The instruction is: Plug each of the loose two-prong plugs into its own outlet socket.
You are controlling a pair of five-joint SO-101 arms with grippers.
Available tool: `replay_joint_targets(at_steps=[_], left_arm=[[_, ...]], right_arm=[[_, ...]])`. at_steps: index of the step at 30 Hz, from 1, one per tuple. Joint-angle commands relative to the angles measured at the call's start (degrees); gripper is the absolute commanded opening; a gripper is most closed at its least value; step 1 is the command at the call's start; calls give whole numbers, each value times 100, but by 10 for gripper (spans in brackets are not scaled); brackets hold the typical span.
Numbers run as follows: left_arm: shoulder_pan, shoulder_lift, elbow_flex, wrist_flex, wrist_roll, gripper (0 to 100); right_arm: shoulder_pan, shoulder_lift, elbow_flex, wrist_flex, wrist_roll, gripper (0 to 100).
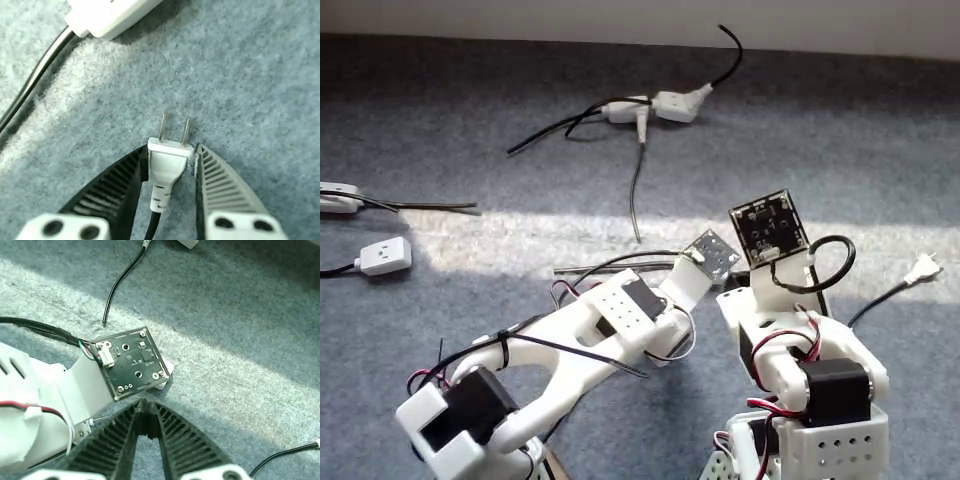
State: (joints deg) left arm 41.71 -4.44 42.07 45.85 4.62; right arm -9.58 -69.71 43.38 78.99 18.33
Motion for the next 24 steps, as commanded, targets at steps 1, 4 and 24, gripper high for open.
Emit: replay_joint_targets(at_steps=[1,4,24], left_arm=[[22,514,-514,-132,105,161],[22,848,-919,281,114,150],[-752,22,-1226,475,747,6]], right_arm=[[-40,-48,-13,31,-53,7],[-40,-48,-4,31,-53,7],[48,-48,101,-13,-53,7]])
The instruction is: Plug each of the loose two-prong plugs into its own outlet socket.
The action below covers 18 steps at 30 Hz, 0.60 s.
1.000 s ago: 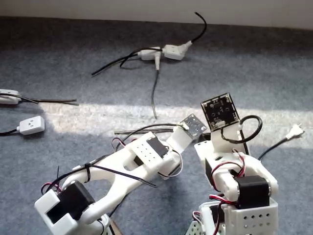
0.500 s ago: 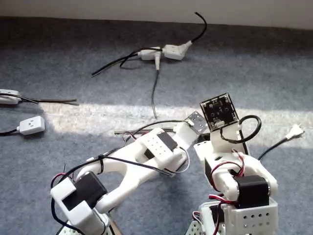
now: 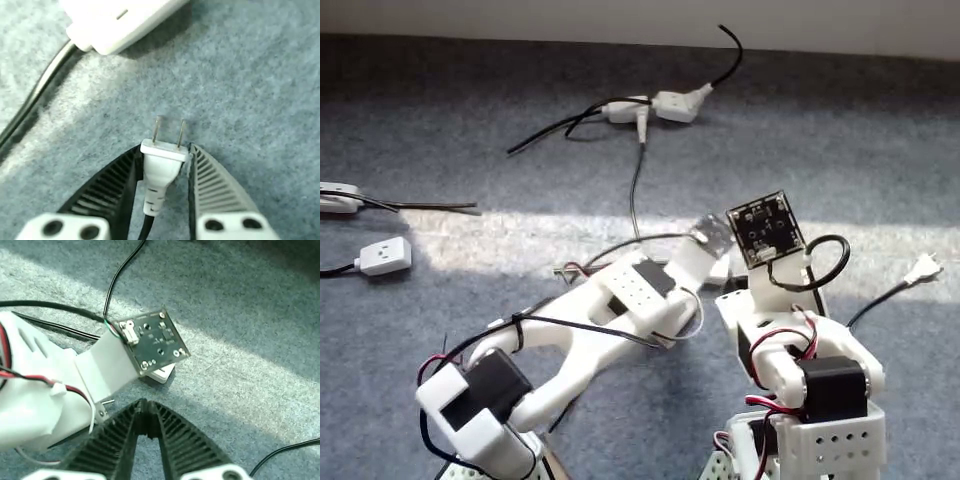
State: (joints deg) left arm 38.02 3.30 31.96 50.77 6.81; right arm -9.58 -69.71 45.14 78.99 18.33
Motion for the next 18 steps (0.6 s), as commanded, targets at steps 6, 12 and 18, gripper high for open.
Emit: replay_joint_targets(at_steps=[6,12,18], left_arm=[[-224,-1455,-189,-958,703,6],[180,-1446,-57,-2242,721,6],[145,-1490,453,-4000,1758,6]], right_arm=[[1332,-48,-822,13,-9,7],[2501,-4,-1007,-66,703,7],[3732,4,-330,-1420,756,7]])
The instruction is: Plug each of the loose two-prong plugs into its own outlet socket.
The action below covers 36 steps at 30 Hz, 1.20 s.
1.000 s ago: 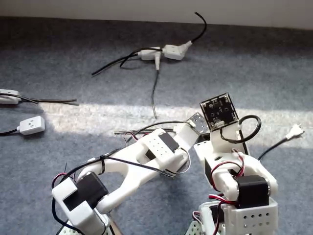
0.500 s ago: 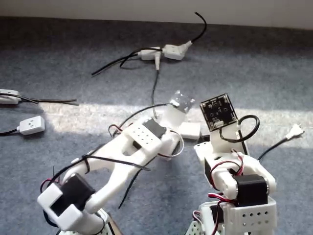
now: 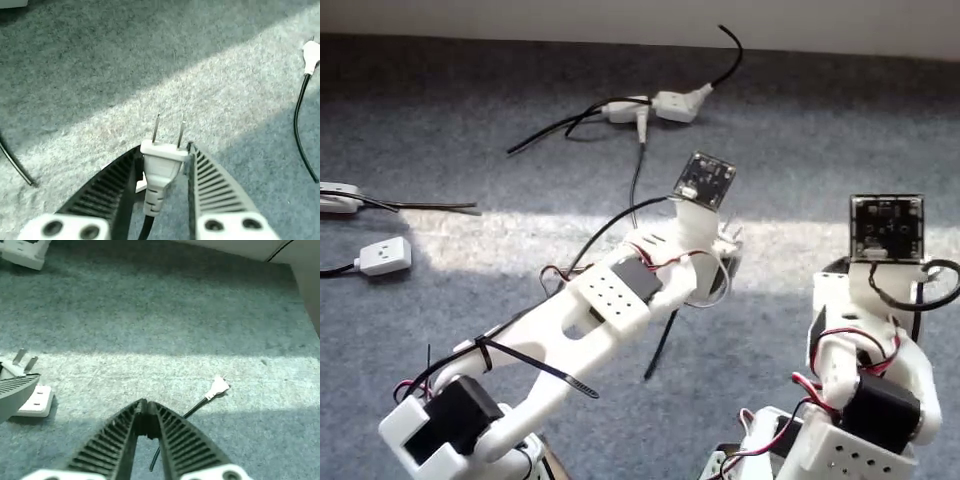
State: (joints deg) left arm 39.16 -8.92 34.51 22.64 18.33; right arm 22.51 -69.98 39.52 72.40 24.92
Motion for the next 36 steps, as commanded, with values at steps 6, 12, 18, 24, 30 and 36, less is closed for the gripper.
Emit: replay_joint_targets(at_steps=[6,12,18,24,30,36], left_arm=[[303,-637,1358,-2716,598,6],[532,-2264,3178,-4026,26,6],[629,-2756,3793,-4501,-571,6],[629,-2800,4022,-4527,-580,6],[673,-2818,4101,-4536,-580,6],[708,-3591,4356,-4589,-686,6]], right_arm=[[567,31,1560,-2088,62,7],[-119,-4,2659,-3231,-659,7],[-655,-13,2695,-3380,-1213,7],[-1042,-13,1895,-2527,-2462,7],[-1824,-13,523,-1033,-3235,7],[-2949,-13,-48,-418,-2813,7]])
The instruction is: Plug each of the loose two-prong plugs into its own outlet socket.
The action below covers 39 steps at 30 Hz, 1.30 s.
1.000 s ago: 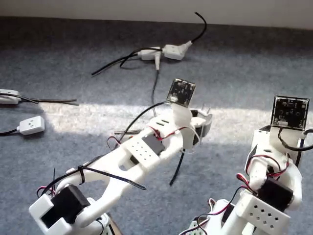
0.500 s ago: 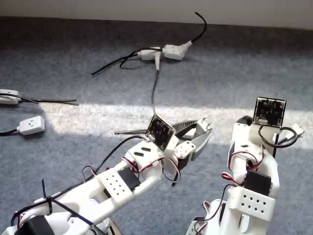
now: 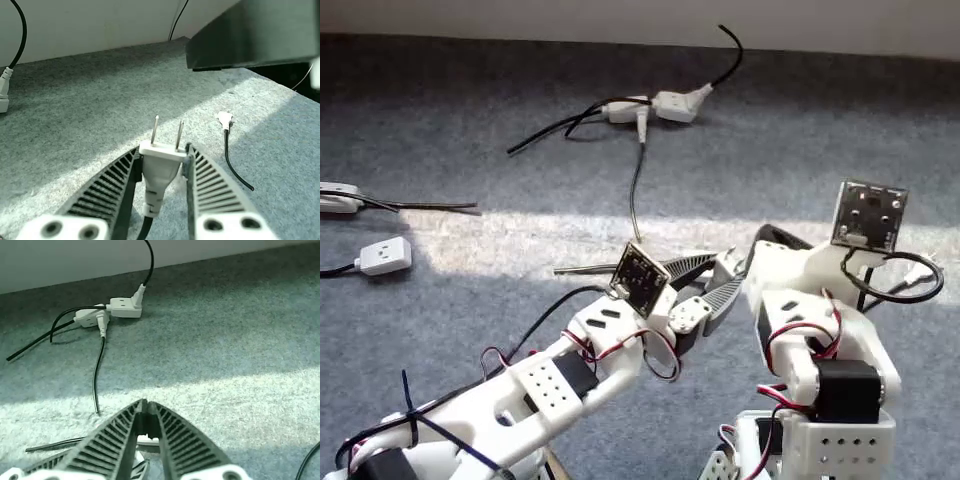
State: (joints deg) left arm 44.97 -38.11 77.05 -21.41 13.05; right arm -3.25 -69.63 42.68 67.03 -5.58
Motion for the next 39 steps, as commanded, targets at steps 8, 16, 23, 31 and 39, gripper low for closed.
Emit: replay_joint_targets(at_steps=[8,16,23,31,39], left_arm=[[690,-3064,1068,-255,-1037,6],[708,-4057,1288,132,-1020,6],[321,-4075,804,835,-853,6],[-778,-4075,409,870,334,6],[-927,-4295,338,879,404,6]], right_arm=[[-602,-13,-171,92,334,7],[-831,-40,725,-312,527,7],[-813,-13,2149,-1376,985,7],[-813,-4,2677,-2026,1046,7],[-444,4,3108,-2501,1055,7]])
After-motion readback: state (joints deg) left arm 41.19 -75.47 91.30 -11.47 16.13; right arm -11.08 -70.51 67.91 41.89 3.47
